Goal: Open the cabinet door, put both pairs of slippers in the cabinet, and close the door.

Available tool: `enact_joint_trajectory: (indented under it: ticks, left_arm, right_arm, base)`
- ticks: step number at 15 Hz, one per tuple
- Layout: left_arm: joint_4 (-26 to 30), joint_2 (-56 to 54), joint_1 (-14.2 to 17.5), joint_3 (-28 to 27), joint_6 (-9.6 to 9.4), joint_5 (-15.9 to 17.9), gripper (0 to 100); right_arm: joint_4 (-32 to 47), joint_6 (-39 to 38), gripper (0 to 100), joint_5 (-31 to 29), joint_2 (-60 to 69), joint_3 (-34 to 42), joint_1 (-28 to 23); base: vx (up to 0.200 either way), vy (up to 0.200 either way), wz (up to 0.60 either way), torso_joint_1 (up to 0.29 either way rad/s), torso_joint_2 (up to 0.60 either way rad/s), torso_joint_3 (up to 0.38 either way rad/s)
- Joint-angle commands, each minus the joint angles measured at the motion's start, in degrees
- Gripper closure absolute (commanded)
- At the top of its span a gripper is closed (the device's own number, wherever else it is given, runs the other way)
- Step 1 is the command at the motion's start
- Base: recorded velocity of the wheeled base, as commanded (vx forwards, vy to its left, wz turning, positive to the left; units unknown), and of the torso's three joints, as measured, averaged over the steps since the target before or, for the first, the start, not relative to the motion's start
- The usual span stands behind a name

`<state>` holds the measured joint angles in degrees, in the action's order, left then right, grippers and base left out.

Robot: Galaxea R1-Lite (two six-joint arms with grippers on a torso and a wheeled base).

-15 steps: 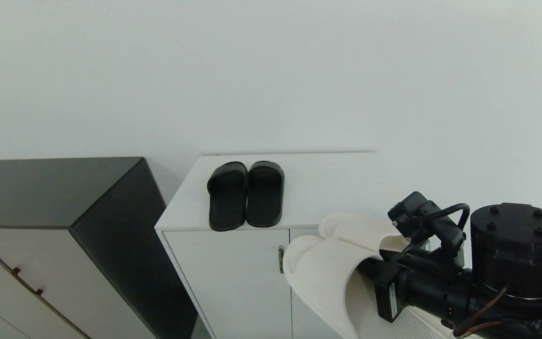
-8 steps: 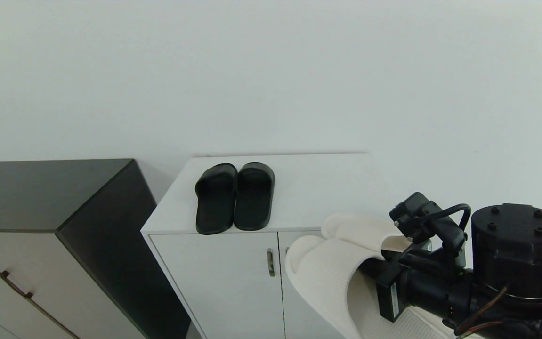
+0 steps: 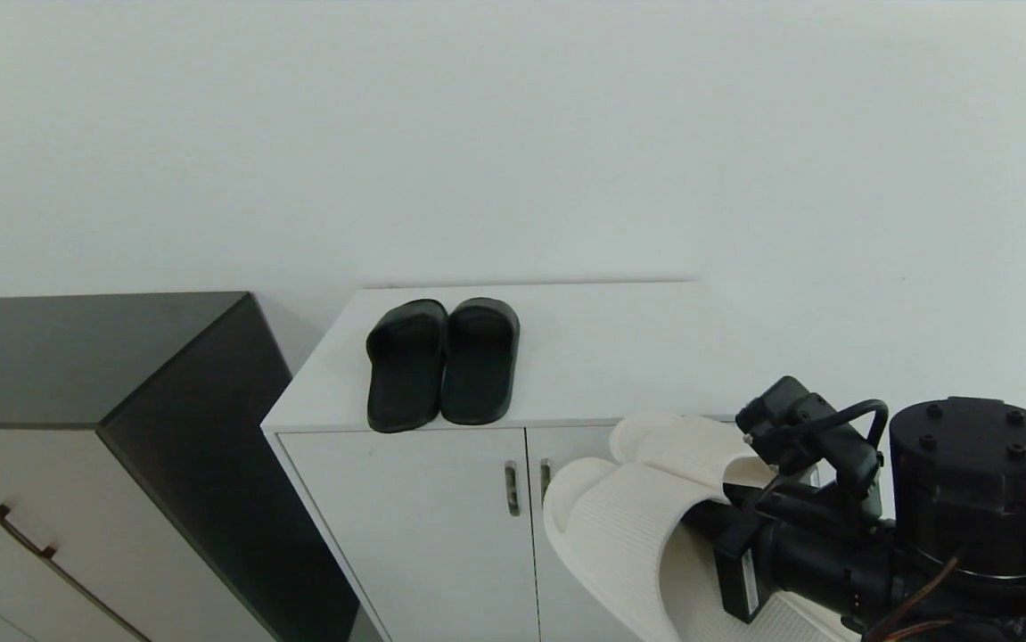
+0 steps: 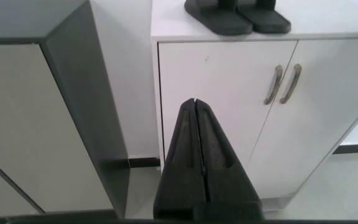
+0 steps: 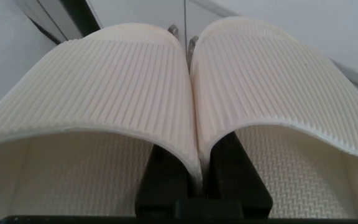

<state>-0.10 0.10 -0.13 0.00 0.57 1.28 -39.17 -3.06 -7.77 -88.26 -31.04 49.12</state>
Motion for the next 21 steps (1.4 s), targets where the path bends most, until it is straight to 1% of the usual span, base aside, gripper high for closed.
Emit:
enact_joint_trajectory:
  ticks: [1, 6, 7, 9, 12, 14, 16, 19, 21]
  left_arm:
    - [0.0, 0.0, 0.0, 0.0, -0.05, 0.0, 100]
    - [0.0, 0.0, 0.0, 0.0, -0.31, 0.0, 100]
    - [0.0, 0.0, 0.0, 0.0, -0.05, 0.0, 0]
    - [0.0, 0.0, 0.0, 0.0, -0.05, 0.0, 0]
    - [0.0, 0.0, 0.0, 0.0, -0.13, 0.0, 0]
    - [0.0, 0.0, 0.0, 0.0, -0.13, 0.0, 0]
    - [0.1, 0.0, 0.0, 0.0, -0.66, 0.2, 0]
    - [0.1, 0.0, 0.0, 0.0, -0.84, -1.9, 0]
    - [0.1, 0.2, 0.0, 0.0, -0.84, -1.8, 0]
  right_arm:
    - [0.0, 0.1, 100, 0.0, -0.2, 0.2, 0.3]
    - [0.0, 0.3, 100, -0.1, -0.3, 0.6, 0.6]
    - [0.0, 0.3, 100, -0.1, -0.3, 0.6, 1.3]
    - [0.0, 0.3, 100, -0.3, -0.3, 0.8, 2.1]
    - [-0.3, 0.3, 100, -0.3, 1.2, 3.9, 2.1]
    - [-0.2, 0.3, 100, -0.3, 1.8, 4.1, 3.1]
    - [-0.2, 0.3, 100, -0.3, 1.6, 4.1, 3.4]
    - [-0.2, 0.4, 100, -0.4, 1.4, 4.1, 4.1]
    - [-0.2, 0.6, 100, -0.4, 2.2, 4.1, 4.4]
  base:
    - [0.000, 0.000, 0.00, -0.183, 0.47, 0.256]
    - [0.000, 0.000, 0.00, -0.226, 0.55, 0.309]
    - [0.000, 0.000, 0.00, -0.217, 0.56, 0.330]
    - [0.000, 0.000, 0.00, -0.212, 0.54, 0.317]
    - [0.000, 0.000, 0.00, -0.199, 0.52, 0.317]
    - [0.000, 0.000, 0.00, -0.183, 0.50, 0.310]
    - [0.000, 0.000, 0.00, -0.168, 0.49, 0.322]
    - [0.000, 0.000, 0.00, -0.159, 0.48, 0.315]
    - [0.000, 0.000, 0.00, -0.139, 0.47, 0.332]
